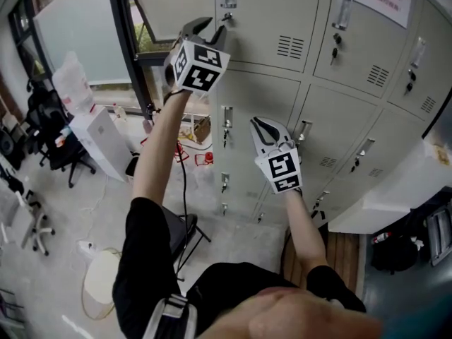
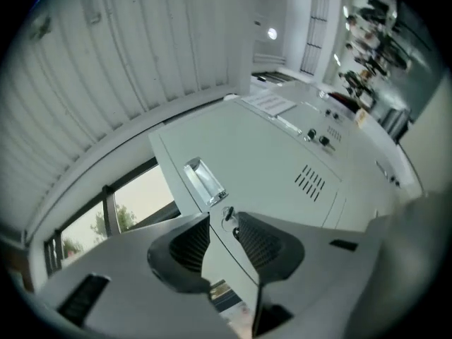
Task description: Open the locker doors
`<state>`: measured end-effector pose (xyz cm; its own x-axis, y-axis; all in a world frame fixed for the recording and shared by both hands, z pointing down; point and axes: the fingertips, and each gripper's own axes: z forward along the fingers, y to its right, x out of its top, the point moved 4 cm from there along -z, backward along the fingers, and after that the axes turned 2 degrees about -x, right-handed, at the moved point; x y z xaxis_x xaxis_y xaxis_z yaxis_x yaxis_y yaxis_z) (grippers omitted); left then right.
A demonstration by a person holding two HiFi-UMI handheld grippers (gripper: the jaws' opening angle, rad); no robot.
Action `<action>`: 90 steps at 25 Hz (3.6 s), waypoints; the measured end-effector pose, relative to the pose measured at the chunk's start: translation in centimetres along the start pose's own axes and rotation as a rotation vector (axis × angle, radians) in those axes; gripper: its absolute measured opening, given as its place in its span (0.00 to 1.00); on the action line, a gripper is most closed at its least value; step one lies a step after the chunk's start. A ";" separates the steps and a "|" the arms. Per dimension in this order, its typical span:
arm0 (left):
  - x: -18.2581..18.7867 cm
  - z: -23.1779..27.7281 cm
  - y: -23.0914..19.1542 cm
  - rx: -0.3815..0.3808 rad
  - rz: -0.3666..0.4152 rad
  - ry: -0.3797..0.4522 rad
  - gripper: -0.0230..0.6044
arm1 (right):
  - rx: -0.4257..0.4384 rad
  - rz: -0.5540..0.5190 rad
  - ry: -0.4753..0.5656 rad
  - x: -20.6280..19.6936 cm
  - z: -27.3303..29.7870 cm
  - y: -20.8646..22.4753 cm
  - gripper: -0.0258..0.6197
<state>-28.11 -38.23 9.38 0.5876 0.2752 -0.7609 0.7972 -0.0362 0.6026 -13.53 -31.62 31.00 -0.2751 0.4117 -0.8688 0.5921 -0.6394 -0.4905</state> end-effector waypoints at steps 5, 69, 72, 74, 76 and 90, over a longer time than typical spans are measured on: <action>-2.2 -2.5 0.0 -0.073 -0.421 0.106 0.22 | 0.004 -0.042 0.023 1.1 0.3 -0.2 0.08; -19.6 -16.9 7.5 0.064 -0.620 -0.223 0.05 | -0.172 0.141 0.241 23.4 19.5 14.2 0.24; -19.7 -16.7 7.6 0.071 -0.591 -0.233 0.05 | -0.216 0.168 0.227 23.6 19.8 14.2 0.23; -19.8 -16.7 7.7 0.069 -0.585 -0.234 0.05 | -0.232 0.166 0.209 23.7 20.2 14.0 0.23; -19.9 -16.7 7.8 0.068 -0.587 -0.234 0.05 | -0.237 0.168 0.189 23.8 20.6 13.8 0.22; -21.0 -18.3 7.2 0.079 -0.611 -0.241 0.05 | -0.253 0.256 0.174 24.1 20.3 14.4 0.13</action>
<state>-37.17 -26.73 34.09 0.0334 0.0460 -0.9984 0.9994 -0.0148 0.0328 -27.01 -44.09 1.62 0.0246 0.3774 -0.9257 0.7987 -0.5643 -0.2088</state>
